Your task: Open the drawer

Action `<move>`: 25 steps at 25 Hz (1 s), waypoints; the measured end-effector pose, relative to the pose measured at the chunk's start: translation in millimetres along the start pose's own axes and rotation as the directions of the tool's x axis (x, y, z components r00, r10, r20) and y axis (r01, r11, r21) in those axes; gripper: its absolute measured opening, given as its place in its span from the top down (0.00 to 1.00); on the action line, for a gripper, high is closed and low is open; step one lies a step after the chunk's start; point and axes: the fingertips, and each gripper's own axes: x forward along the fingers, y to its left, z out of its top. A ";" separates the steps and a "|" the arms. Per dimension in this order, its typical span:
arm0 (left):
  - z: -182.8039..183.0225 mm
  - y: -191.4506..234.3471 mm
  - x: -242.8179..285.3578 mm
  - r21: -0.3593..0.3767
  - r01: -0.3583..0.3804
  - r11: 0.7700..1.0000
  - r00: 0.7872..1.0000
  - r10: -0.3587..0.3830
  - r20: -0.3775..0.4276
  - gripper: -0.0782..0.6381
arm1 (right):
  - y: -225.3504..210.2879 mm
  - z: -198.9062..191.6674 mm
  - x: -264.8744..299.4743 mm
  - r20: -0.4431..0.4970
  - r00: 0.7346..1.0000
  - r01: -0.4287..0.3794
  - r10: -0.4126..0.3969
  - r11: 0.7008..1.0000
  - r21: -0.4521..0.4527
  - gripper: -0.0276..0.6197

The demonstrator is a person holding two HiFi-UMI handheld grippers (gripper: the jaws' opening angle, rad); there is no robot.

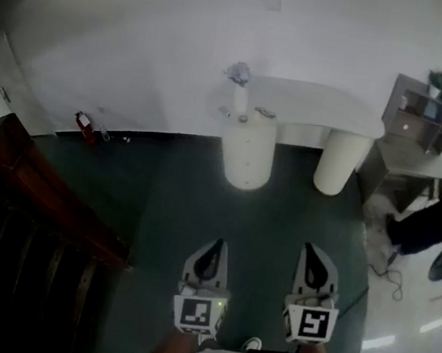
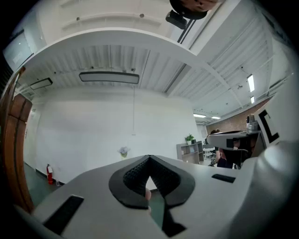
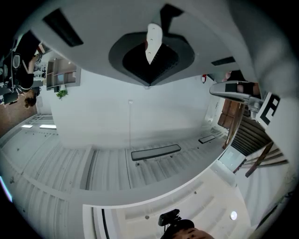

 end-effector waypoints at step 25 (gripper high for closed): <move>-18.4 -43.9 88.4 -0.022 0.005 1.000 1.000 -0.005 -0.003 0.89 | -74.7 -42.5 44.8 -0.035 0.999 -0.006 0.007 1.000 0.027 0.95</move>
